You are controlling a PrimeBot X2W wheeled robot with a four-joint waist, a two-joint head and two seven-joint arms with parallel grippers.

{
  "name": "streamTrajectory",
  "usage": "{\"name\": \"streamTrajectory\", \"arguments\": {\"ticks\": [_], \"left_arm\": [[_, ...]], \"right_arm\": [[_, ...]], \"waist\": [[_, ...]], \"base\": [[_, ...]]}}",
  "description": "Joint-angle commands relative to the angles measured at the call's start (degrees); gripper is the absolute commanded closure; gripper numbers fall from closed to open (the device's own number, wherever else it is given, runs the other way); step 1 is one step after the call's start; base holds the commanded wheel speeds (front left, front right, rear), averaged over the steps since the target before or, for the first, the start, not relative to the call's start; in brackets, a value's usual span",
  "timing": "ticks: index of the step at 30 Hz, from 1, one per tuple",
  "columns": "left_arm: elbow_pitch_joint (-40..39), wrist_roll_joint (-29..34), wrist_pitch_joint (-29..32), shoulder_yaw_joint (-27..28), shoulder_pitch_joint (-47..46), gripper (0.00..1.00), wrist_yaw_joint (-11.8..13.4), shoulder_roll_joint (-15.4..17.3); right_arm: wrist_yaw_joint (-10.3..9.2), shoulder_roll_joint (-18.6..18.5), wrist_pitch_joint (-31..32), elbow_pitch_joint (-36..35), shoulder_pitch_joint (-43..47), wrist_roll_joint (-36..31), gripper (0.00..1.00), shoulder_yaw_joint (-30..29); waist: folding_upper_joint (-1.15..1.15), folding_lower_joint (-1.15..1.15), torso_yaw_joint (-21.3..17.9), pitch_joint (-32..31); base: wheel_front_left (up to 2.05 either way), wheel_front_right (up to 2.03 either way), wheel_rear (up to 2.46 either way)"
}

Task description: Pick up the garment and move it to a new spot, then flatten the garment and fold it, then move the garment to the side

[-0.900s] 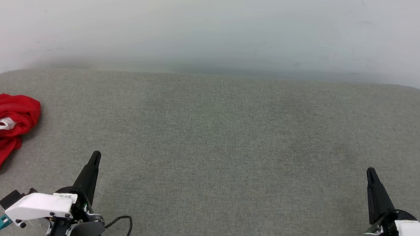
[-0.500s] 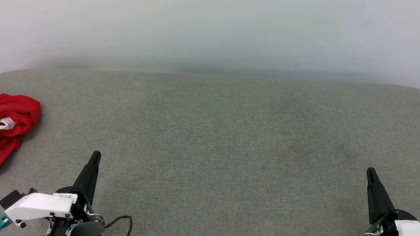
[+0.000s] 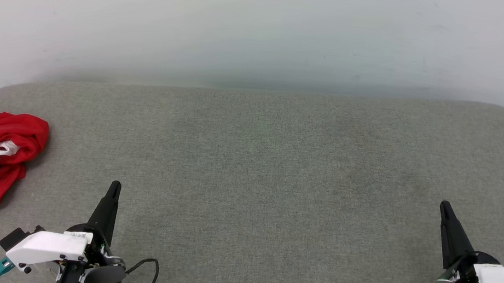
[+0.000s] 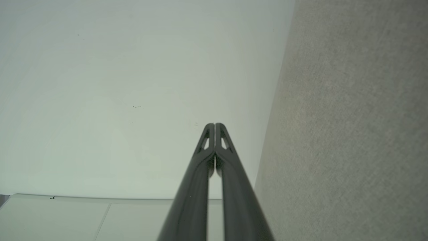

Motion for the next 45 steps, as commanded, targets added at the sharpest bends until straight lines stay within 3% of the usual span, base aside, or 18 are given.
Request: {"name": "streamTrajectory", "arguments": {"ticks": [1,15,16,32,45], "left_arm": [[-0.01,0.10,0.11,0.17,-0.36,1.00,0.00,-0.08],[-0.01,0.10,0.10,0.16,-0.36,1.00,0.00,-0.08],[0.02,0.00,0.00,0.00,0.00,0.00,0.00,0.00],[-1.16,3.40,-3.70,0.46,3.21,0.00,0.01,-0.14],[-2.17,9.71,-6.70,4.71,3.91,0.00,0.01,-0.11]], "right_arm": [[0.00,0.24,0.05,0.03,-0.57,0.17,1.00,0.02],[0.00,0.24,0.04,0.03,-0.57,0.17,1.00,0.02],[0.00,0.00,0.00,0.01,0.01,0.00,0.00,0.00],[0.00,0.04,-3.71,1.14,1.89,-2.26,0.00,2.01],[0.01,0.05,-6.71,-1.49,1.87,-15.30,0.00,0.56]], "waist": [[0.00,0.00,0.00,0.00],[0.00,0.00,0.00,0.00],[0.00,0.00,0.00,0.00],[0.00,0.00,-0.01,0.08],[0.00,0.00,-0.08,0.08]], "base": [[0.00,0.00,0.00],[0.00,0.00,0.00],[0.00,0.00,0.00],[0.00,0.00,0.00],[0.00,0.00,0.00]]}}
